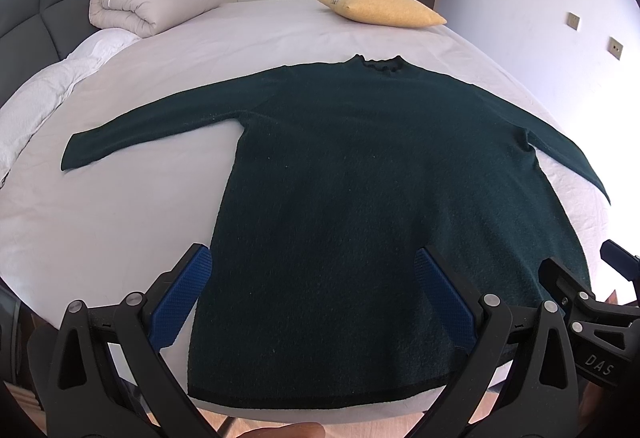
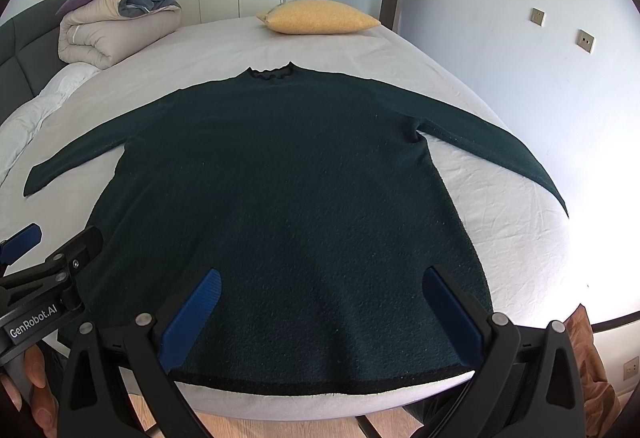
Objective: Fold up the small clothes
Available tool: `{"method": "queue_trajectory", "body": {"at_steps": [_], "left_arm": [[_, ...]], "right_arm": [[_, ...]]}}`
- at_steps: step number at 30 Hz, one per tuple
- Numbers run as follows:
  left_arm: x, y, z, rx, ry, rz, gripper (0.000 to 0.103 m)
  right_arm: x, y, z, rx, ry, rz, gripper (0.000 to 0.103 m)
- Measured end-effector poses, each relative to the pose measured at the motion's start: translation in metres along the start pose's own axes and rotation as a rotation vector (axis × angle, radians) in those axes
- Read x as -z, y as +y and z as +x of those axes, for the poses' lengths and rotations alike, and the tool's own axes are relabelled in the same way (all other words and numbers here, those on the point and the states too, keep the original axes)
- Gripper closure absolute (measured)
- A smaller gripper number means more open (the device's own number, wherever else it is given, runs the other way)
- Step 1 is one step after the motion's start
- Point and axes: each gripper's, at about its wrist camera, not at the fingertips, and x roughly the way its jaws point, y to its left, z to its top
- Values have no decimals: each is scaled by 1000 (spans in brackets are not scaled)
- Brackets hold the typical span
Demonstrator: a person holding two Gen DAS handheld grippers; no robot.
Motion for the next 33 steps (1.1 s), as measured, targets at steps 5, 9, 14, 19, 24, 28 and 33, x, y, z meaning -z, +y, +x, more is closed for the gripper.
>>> {"method": "queue_trajectory", "body": {"at_steps": [5,9,14,19,24,28,33], "left_arm": [[1,1,1,1,2,0,0],[2,2,1,2,2,-1,0],[1,2,1,1,3,-1,0],[3,3,1,1,4,-1,0],[3,3,2,1,5,-2,0],[4,4,1,2,8,-3,0],[11,6,2,4,14,-1,0]], "right_arm": [[0,0,0,0,1,0,0],[0,0,0,0,1,-1,0],[0,0,0,0,2,0,0],[0,-1,0,0,2,0,0],[3,-2,1,-1,4,0,0],[6,-3,3,-2,6,1,0],[11,-7,6,-3,14,6,0]]}}
